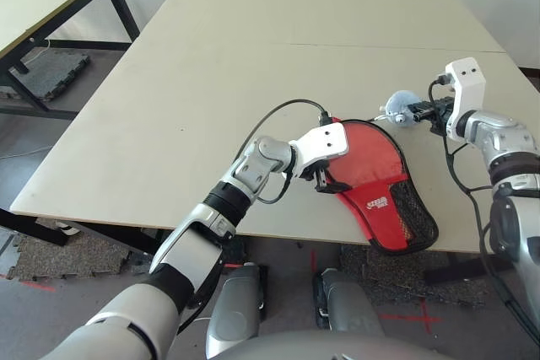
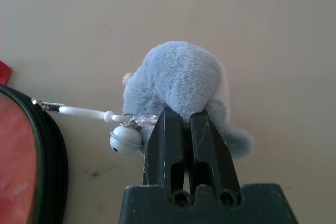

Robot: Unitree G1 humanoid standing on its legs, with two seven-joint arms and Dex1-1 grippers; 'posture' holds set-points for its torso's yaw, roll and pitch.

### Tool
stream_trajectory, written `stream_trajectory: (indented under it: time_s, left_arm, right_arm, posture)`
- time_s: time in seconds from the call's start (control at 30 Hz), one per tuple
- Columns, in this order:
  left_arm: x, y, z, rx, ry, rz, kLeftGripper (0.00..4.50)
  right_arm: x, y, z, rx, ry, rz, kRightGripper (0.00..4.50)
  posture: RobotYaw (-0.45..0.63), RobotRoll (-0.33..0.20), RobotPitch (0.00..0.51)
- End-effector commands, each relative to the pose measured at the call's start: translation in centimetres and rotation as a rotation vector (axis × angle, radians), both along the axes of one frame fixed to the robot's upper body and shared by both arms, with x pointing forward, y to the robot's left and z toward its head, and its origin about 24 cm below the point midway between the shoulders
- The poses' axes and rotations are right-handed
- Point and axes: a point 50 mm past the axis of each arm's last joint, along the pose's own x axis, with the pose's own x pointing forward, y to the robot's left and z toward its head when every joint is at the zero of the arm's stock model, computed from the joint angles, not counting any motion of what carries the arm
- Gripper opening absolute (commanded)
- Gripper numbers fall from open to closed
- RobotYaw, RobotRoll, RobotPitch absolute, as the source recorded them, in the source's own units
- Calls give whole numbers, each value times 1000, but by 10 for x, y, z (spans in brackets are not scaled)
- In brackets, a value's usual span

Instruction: Store the ping-pong paddle in its case and zip it.

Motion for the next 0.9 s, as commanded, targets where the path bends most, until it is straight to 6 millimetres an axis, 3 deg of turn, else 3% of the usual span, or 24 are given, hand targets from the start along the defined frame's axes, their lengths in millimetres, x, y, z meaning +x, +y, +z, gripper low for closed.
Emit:
stream_trajectory:
  time_s: [0.03, 0.43, 0.9]
  left_arm:
    - [-5, 12, -31, 147, 108, 50, 4500]
    - [-7, 16, -32, 176, 198, 28, 4500]
    - [-6, 24, -33, 176, 209, 46, 4500]
  right_arm:
    - [-11, -19, 0, -48, 33, -31, 10]
    - [-30, -38, -2, -95, 126, 45, 10]
    - [-75, -51, 1, -149, 291, 233, 10]
  posture:
    - [31, 0, 111]
    - [30, 0, 136]
    - [12, 0, 165]
